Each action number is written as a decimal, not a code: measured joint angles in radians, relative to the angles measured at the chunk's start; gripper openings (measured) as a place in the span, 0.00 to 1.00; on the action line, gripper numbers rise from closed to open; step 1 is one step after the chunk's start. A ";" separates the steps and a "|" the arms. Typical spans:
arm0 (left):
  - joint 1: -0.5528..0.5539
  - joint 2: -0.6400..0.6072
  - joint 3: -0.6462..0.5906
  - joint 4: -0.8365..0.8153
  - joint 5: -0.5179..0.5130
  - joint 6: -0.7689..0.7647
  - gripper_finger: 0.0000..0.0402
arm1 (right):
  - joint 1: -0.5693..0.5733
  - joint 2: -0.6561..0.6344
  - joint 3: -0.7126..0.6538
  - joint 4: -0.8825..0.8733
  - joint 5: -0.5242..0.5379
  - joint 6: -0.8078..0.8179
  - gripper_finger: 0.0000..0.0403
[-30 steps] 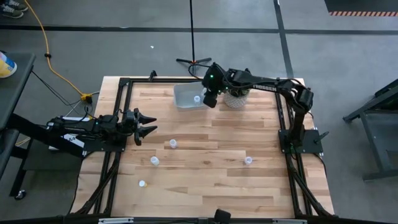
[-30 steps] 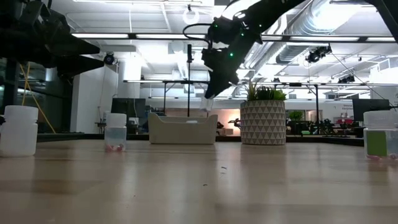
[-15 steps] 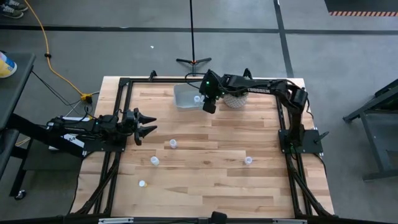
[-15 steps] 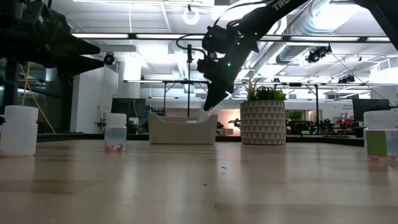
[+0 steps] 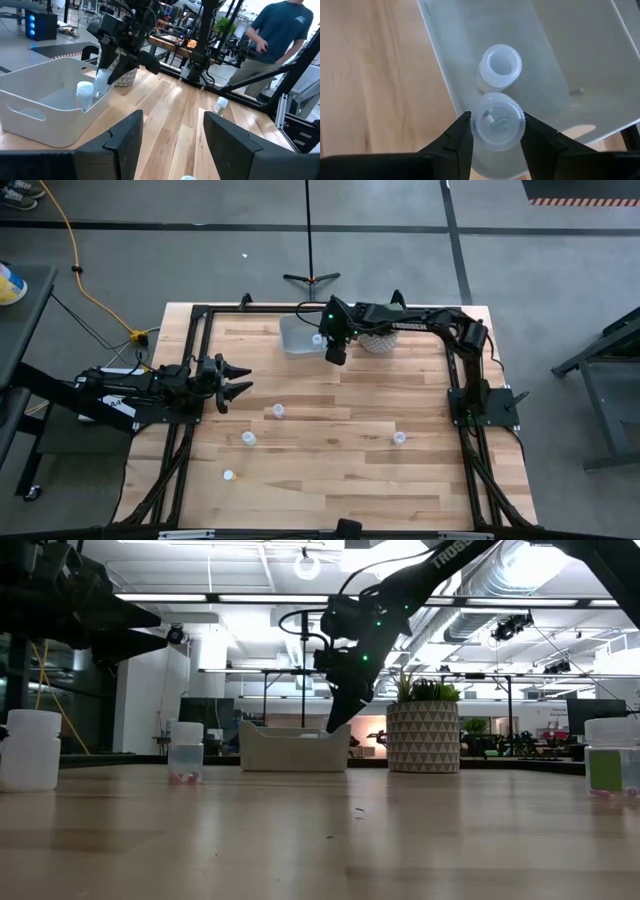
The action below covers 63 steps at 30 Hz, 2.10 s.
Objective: Pick and place pill bottles into a basket
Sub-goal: Put the white pill bottle into the gray bin
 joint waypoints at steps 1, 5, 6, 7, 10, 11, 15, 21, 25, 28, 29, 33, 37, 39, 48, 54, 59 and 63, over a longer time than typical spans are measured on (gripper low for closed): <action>0.000 0.000 0.000 0.000 0.000 0.000 0.61 | 0.000 0.001 0.000 0.000 0.000 0.000 0.33; 0.000 0.000 0.000 0.000 -0.008 0.000 0.61 | 0.000 0.001 0.000 0.002 0.007 0.000 0.39; 0.000 0.000 0.000 0.000 -0.010 0.000 0.61 | 0.000 0.001 0.000 0.003 0.011 0.000 0.41; 0.000 0.000 0.000 0.001 -0.012 0.000 0.61 | 0.000 0.001 0.000 0.005 0.020 0.000 0.43; 0.000 0.000 0.000 0.001 -0.022 0.000 0.61 | 0.000 0.001 0.000 0.006 0.049 0.000 0.48; 0.000 0.000 0.000 0.001 -0.023 0.000 0.61 | 0.000 0.001 0.000 0.005 0.051 0.000 0.49; 0.000 0.000 0.000 0.001 -0.023 0.000 0.61 | 0.000 0.002 0.006 0.002 0.053 0.000 0.51; 0.000 0.000 0.000 0.002 -0.025 0.000 0.61 | 0.000 0.003 0.098 -0.013 0.054 0.012 0.49; 0.000 0.000 0.000 0.002 -0.026 0.000 0.61 | 0.006 0.003 0.199 -0.079 0.029 0.041 0.47; 0.000 0.000 0.000 0.002 -0.026 0.000 0.61 | 0.026 0.002 0.286 -0.175 -0.067 0.081 0.45; 0.000 0.000 0.000 0.002 -0.026 0.000 0.61 | 0.039 0.001 0.312 -0.221 -0.104 0.092 0.45; 0.000 0.000 0.000 0.002 -0.026 0.000 0.61 | 0.112 0.001 0.385 -0.449 -0.188 0.100 0.44; 0.000 0.000 0.000 0.002 -0.026 0.000 0.61 | 0.209 0.001 0.422 -0.710 -0.195 0.099 0.44; 0.000 0.000 0.000 0.002 -0.026 0.000 0.61 | 0.261 0.001 0.424 -0.840 -0.194 0.106 0.44; 0.000 0.000 0.000 0.002 -0.025 0.000 0.61 | 0.482 -0.013 0.421 -1.043 -0.213 0.319 0.43; 0.000 0.000 0.000 0.002 -0.025 0.000 0.61 | 0.576 -0.018 0.390 -1.053 -0.144 0.417 0.51; 0.000 0.000 0.000 0.002 -0.025 0.000 0.61 | 0.637 -0.023 0.256 -1.059 -0.136 0.461 0.60; 0.000 0.000 0.000 0.002 -0.025 0.000 0.61 | 0.678 -0.029 0.114 -1.054 -0.172 0.451 0.64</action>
